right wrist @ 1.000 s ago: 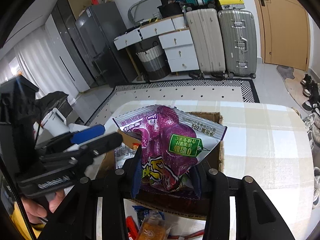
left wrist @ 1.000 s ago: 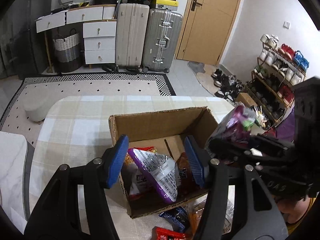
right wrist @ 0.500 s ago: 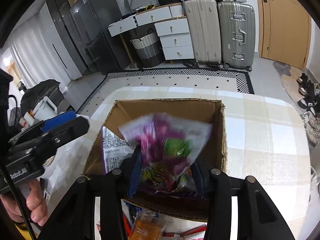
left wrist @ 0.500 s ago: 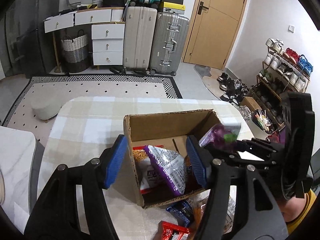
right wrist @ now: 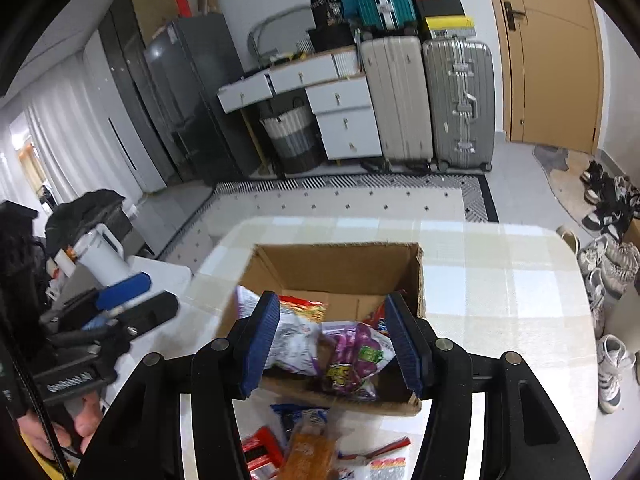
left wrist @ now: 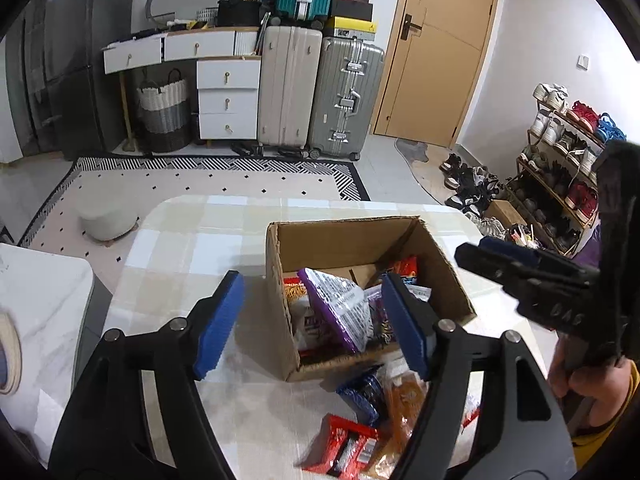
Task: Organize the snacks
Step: 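Open both grippers to release the bags into the box, then withdraw both tools back from the box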
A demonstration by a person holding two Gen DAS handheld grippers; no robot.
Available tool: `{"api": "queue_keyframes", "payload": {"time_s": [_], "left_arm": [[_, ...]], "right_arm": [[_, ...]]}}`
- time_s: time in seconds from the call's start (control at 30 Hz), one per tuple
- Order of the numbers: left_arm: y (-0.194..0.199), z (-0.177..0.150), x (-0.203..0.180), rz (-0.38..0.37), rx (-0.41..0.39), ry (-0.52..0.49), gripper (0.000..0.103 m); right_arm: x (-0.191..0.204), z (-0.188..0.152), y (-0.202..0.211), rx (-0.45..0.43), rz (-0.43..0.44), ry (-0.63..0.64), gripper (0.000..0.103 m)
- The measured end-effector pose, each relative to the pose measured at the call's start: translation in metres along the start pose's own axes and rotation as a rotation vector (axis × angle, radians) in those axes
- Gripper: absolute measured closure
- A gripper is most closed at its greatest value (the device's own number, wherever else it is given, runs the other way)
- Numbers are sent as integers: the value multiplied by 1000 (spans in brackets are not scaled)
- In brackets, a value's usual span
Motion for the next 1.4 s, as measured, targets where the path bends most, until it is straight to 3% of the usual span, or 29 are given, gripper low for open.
{"api": "queue_keyframes", "payload": {"time_s": [0.13, 0.2, 0.53, 0.73, 1.03, 1.1, 1.17, 1.4], "left_arm": [[35, -8, -9, 6, -37, -18, 31], [57, -13, -15, 7, -63, -29, 25], [159, -39, -33, -18, -152, -24, 21], [223, -64, -38, -26, -207, -27, 19], [280, -137, -29, -51, -254, -29, 15], [283, -153, -25, -43, -259, -31, 11], [288, -168, -21, -25, -258, -30, 1], [292, -207, -15, 0, -264, -12, 0]], "right_arm": [[19, -8, 32, -45, 11, 26, 44], [31, -13, 54, -84, 19, 50, 43], [93, -60, 163, -304, 40, 197, 34], [119, -95, 216, -370, 76, 211, 26], [139, -151, 256, -426, 76, 218, 16], [146, -168, 261, -435, 55, 240, 13], [148, -187, 266, -454, 40, 244, 7], [137, -223, 253, -433, 21, 185, 4]]}}
Point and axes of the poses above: each gripper's, at about its wrist camera, not at the fingertips, and y roughly against the way its jaws point, x to its left, z to its top, the point moved 3 cm from there along -y, roughly the way its jaws point, and after that the axes turned 6 degrees about z, right-handed, at the moved point
